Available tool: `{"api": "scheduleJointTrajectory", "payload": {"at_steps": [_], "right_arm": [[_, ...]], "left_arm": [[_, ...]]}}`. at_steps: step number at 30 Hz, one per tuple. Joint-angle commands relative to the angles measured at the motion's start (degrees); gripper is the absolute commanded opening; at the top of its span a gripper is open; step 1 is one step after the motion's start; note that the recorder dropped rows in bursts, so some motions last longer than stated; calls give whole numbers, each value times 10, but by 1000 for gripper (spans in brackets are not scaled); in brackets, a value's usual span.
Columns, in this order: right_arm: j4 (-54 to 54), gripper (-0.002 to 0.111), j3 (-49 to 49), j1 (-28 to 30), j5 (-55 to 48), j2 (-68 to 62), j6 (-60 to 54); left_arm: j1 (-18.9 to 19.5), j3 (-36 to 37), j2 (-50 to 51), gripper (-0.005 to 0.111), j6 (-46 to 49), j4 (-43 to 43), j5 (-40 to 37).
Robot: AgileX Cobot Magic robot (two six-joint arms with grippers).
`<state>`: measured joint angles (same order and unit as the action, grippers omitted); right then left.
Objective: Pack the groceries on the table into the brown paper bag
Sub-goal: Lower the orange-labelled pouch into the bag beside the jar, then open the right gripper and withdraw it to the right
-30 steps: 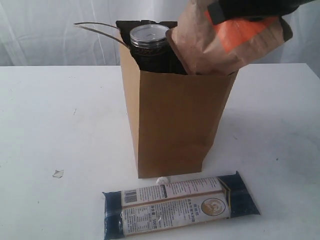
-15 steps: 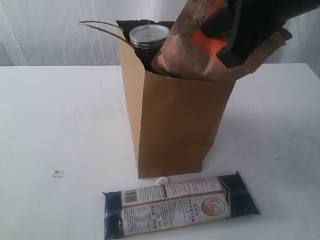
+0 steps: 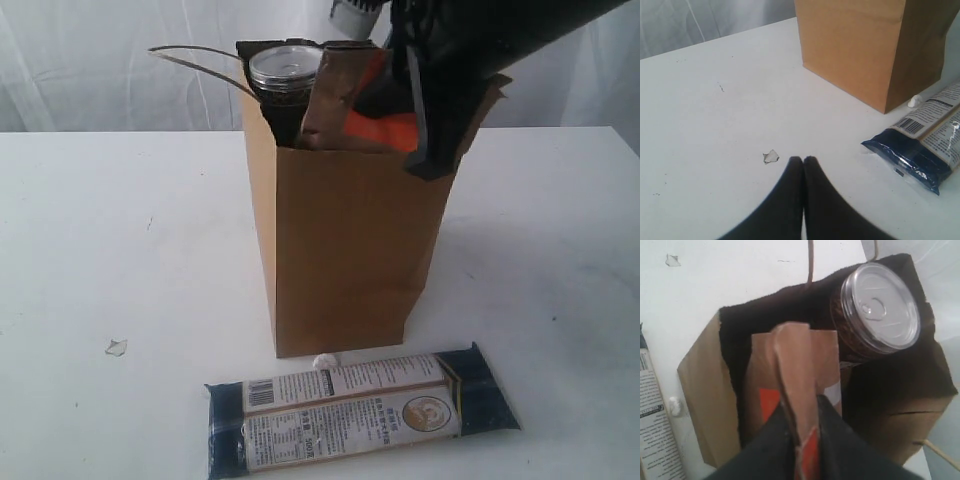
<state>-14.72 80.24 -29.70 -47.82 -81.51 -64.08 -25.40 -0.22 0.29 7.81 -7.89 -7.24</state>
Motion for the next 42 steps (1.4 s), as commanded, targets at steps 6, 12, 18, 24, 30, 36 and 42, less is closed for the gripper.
{"api": "scheduleJointTrajectory", "payload": {"at_steps": [6, 12, 18, 24, 30, 36, 42], "right_arm": [[-2, 0, 51, -22, 11, -69, -30], [-1, 0, 59, -25, -16, -99, -32], [-1, 2, 59, -25, -35, -98, -32], [-3, 45, 59, -29, -30, -89, -20], [-2, 75, 59, -34, -7, -72, 13], [-1, 75, 59, -35, -7, -55, 24], [-1, 72, 59, -35, -11, -43, 29]], "left_arm": [[1, 2, -3, 0, -2, -2, -3], [1, 2, -3, 0, -2, -2, -3], [1, 2, -3, 0, -2, -2, -3], [1, 2, -3, 0, -2, -2, -3], [1, 2, -3, 0, -2, -2, -3], [1, 2, -3, 0, -2, -2, -3], [1, 2, -3, 0, -2, -2, -3]]}}
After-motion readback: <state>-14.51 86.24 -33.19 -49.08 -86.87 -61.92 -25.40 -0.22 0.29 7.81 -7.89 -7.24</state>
